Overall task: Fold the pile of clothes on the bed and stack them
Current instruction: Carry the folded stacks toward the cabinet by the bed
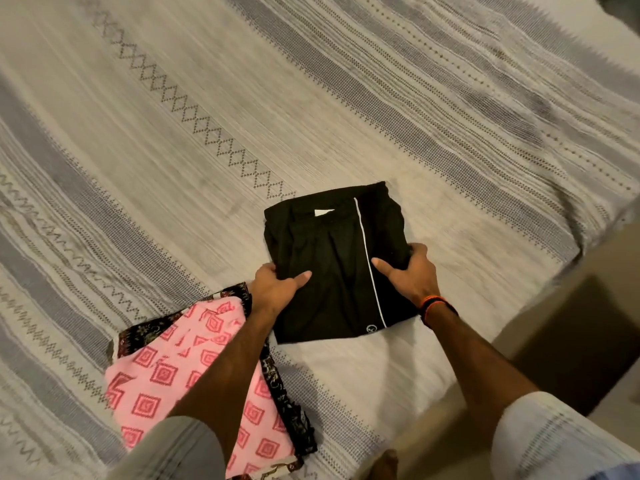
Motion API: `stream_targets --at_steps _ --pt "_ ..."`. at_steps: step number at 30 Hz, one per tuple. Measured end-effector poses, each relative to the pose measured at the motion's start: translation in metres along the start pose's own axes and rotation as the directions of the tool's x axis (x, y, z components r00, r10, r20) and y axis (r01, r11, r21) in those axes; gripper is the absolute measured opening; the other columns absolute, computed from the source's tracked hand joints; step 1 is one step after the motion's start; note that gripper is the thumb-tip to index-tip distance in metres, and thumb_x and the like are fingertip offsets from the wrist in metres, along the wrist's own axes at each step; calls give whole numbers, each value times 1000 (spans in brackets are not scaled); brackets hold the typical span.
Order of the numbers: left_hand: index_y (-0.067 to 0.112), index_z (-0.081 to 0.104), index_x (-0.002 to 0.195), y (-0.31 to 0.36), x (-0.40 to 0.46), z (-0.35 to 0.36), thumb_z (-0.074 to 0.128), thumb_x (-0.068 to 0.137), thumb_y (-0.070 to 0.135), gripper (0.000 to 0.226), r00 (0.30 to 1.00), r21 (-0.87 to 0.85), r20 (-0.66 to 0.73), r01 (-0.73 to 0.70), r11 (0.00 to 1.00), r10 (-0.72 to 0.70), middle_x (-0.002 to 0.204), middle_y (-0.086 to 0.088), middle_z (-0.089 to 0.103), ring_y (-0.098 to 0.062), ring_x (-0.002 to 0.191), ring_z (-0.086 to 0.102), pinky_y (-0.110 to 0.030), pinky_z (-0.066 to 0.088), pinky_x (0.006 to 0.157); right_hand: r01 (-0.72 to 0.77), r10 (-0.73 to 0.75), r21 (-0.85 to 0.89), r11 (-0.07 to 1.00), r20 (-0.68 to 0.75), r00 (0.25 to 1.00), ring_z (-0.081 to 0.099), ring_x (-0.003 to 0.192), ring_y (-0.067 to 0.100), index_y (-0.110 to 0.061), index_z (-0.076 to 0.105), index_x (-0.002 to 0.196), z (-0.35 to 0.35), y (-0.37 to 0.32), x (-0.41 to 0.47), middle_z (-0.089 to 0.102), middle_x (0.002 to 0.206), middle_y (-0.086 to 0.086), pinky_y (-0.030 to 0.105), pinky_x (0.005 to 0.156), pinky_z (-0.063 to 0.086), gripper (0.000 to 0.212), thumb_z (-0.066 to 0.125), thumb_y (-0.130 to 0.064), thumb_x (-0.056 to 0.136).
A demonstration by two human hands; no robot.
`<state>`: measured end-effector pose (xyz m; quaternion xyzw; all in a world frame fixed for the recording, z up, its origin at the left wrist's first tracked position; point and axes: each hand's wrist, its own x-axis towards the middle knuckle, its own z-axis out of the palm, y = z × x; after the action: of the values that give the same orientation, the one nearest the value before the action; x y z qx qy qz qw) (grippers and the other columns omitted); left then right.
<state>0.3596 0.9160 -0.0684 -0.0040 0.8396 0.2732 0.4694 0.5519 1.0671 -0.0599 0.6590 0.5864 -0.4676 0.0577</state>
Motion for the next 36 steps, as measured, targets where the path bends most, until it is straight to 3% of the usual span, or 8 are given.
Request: stream_targets --at_steps 2,5,9,18,27,36 --pt "7 62 124 2 1 6 88 66 39 71 999 12 46 6 1000 -7 120 -9 68 -27 109 63 -38 52 98 -14 11 53 998 41 999 60 115 32 -10 50 131 0 -3 4 62 126 11 38 95 49 69 79 -44 78" --pt "7 59 128 4 -2 12 81 75 41 66 998 48 32 -63 997 61 126 -11 64 -31 116 59 -38 48 102 83 -86 30 996 79 993 60 115 29 -15 57 130 5 -6 3 65 125 7 31 90 45 57 75 -42 83" --pt "11 48 140 6 -16 14 66 92 30 54 987 3 43 -156 988 156 137 -10 56 -30 127 51 -38 40 109 162 -165 34 986 84 983 56 123 31 -21 46 142 4 -7 -7 60 136 7 40 105 43 58 67 -37 90" --pt "12 47 141 42 -88 7 58 97 20 46 952 -17 113 -284 959 284 137 -9 54 -27 129 50 -37 39 109 211 -215 94 973 33 976 52 129 28 -20 42 147 -47 -16 -71 55 142 4 44 110 41 57 62 -33 94" --pt "13 46 141 86 -215 32 58 97 23 47 853 -55 234 -468 882 467 138 -8 55 -28 127 52 -43 43 108 270 -220 231 935 -219 951 58 119 23 -22 53 138 -153 17 -179 63 131 -1 43 104 46 48 65 -30 93" --pt "11 50 139 120 -347 121 62 94 19 48 640 -23 420 -701 713 643 133 -8 60 -28 122 57 -46 45 106 339 -149 325 883 -492 858 59 117 25 -17 53 136 -269 111 -279 63 128 4 42 102 48 45 64 -26 94"
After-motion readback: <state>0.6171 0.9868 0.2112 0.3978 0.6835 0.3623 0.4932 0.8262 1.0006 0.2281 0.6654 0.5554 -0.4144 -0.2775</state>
